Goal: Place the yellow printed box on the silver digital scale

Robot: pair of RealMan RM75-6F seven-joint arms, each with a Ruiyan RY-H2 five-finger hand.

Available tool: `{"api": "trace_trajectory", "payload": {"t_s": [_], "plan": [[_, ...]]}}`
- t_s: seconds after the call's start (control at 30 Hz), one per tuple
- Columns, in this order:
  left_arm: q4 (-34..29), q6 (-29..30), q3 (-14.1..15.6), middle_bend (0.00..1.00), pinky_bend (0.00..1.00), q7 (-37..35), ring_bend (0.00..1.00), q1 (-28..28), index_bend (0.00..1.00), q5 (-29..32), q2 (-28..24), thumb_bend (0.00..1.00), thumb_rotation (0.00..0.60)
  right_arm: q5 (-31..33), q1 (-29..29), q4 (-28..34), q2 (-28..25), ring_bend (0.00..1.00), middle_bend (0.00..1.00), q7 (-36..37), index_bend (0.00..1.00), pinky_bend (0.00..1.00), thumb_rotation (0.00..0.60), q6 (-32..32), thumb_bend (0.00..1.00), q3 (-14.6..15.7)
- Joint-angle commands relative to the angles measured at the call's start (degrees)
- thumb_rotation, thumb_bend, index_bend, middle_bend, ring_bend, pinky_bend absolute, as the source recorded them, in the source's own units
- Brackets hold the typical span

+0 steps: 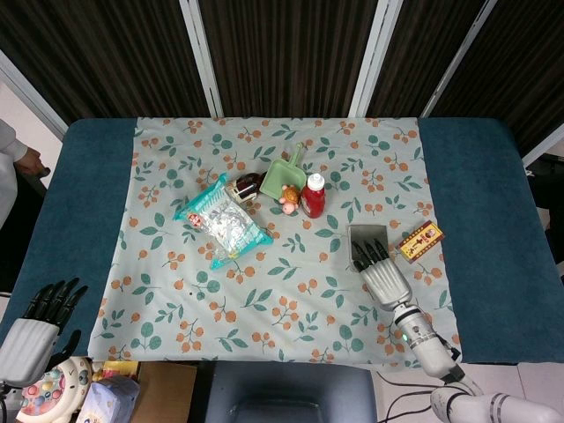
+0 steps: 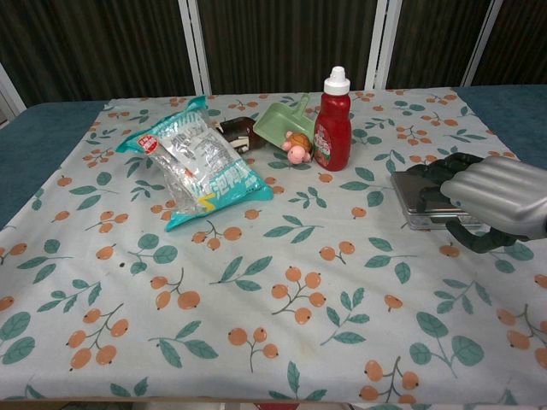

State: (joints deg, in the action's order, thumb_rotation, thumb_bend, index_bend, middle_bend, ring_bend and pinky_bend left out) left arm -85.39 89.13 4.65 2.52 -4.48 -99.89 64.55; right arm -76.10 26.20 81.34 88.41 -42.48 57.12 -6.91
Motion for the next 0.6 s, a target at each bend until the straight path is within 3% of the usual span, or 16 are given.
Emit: {"api": "trace_trajectory", "payload": {"t_s": [0.03,0.6], "plan": [[0.03,-0.01,0.02,0.00,0.12,0.06,0.00,0.01,0.00,-0.01,0.09,0.45,0.600,0.88,0.20,-0.65,0.17,0.00,0.00,0.11,0.41,0.00,0.600,-0.09,0.72,0.17],[-0.63,-0.78,-0.01,0.00,0.12,0.82,0.00,-0.05,0.00,0.74,-0.14,0.45,0.600,3.84,1.89,-0.46,0.52,0.00,0.00,-1.03,0.39,0.00,0.600,0.42,0.72,1.83]]}}
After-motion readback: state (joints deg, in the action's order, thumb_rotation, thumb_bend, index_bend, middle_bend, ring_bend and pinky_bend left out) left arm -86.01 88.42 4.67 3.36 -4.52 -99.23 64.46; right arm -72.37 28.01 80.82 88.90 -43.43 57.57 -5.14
